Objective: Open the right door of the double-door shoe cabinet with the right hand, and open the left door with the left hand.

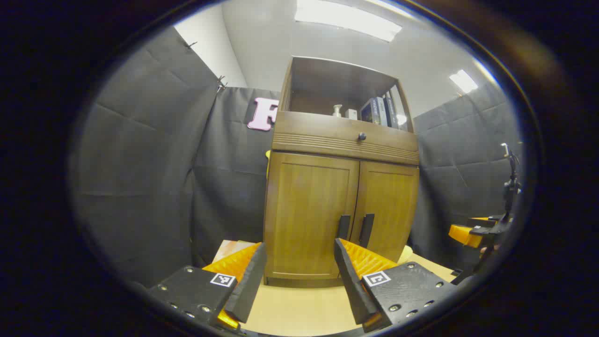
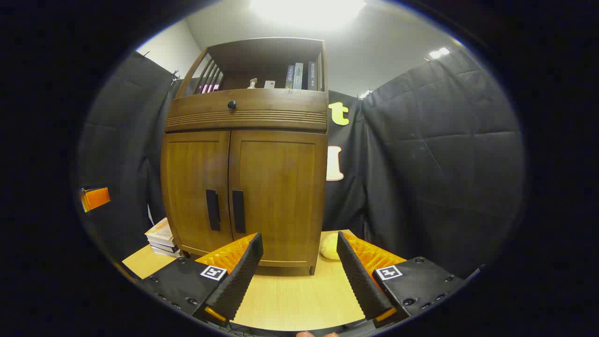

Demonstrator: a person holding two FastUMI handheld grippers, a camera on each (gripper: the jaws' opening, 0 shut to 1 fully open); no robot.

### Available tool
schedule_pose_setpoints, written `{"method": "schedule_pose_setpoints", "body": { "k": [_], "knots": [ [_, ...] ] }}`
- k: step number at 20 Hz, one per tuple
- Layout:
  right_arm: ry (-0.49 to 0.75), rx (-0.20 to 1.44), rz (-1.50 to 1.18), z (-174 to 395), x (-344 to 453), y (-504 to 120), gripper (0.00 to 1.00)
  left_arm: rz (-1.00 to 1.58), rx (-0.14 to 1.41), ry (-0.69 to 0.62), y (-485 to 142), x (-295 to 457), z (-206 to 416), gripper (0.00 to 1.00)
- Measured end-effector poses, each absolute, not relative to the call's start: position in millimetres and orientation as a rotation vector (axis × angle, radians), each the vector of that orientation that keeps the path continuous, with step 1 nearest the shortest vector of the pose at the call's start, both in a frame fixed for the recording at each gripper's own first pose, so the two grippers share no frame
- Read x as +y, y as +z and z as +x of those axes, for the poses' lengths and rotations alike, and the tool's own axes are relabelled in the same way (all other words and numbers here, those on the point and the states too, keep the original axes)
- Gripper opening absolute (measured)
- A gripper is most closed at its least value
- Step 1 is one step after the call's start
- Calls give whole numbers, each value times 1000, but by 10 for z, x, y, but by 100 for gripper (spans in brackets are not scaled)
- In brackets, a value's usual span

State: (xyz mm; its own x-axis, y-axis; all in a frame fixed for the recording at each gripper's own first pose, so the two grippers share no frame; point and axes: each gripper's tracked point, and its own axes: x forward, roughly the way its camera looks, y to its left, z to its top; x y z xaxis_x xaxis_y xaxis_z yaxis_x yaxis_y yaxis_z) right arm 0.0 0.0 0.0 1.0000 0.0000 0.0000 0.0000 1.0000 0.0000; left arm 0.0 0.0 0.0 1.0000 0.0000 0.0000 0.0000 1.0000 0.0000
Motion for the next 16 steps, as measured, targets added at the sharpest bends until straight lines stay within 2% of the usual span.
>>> {"method": "schedule_pose_setpoints", "body": {
  "k": [1,2,6,7,10,11,13,15,16],
  "knots": [
    [2,4,4,-18,14,-2,100,-9,10,5,-5,6,-15,83],
    [6,2,9,-32,33,4,97,-18,17,9,-7,12,-16,83],
    [35,-26,5,0,127,54,100,-18,25,35,-7,57,-52,83],
    [36,9,2,27,132,-33,96,-14,28,40,-20,68,-57,83],
    [76,125,49,-41,257,-268,100,-17,38,47,-32,78,-80,83],
    [71,130,51,-48,246,-278,97,-24,48,44,-55,82,-93,83],
    [83,123,43,-28,276,-262,100,-27,78,49,-103,87,-97,83],
    [103,120,17,22,339,-251,96,-28,98,60,-109,93,-99,83],
    [108,117,4,61,348,-248,99,-33,113,59,-130,92,-107,83]
  ]
}}
